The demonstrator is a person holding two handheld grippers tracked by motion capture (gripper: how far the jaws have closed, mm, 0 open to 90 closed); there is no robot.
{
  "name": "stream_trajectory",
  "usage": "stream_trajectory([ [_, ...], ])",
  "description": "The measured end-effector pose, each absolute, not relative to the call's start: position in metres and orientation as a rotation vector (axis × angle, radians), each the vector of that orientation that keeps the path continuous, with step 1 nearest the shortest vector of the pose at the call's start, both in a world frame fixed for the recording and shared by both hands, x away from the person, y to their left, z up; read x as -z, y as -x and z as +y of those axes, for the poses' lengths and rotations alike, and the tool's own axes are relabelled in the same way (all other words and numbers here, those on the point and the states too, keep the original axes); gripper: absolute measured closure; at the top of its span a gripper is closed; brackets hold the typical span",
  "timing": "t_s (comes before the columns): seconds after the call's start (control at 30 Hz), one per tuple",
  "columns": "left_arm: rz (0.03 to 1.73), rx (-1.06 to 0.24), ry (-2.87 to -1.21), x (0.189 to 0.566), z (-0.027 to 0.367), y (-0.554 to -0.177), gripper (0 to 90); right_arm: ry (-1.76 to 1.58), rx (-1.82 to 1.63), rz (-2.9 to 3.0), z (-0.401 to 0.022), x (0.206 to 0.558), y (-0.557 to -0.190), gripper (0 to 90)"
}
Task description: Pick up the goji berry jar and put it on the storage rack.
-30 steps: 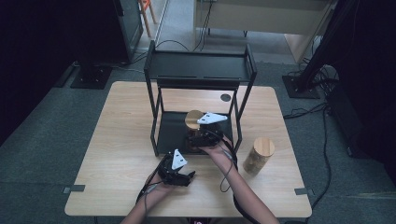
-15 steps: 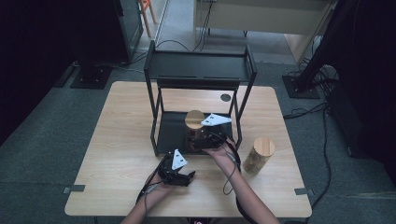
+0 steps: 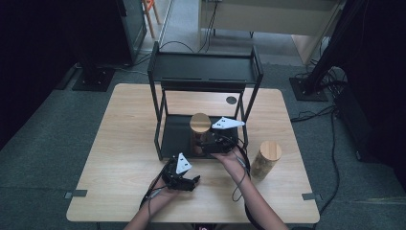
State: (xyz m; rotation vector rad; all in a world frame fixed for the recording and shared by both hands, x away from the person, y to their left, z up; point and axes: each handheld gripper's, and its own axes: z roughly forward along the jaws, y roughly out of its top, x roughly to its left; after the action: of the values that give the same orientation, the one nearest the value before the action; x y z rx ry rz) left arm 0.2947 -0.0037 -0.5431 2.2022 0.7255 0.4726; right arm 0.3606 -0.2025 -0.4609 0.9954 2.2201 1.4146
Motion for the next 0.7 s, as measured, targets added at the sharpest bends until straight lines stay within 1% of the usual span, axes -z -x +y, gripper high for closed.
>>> stream_trajectory([
  [0.7, 0.731, -0.47, -2.196, 0.543, -0.004, -0.295, 20.2, -0.97, -1.381, 2.268, -0.215, 0.454, -0.353, 19.4],
])
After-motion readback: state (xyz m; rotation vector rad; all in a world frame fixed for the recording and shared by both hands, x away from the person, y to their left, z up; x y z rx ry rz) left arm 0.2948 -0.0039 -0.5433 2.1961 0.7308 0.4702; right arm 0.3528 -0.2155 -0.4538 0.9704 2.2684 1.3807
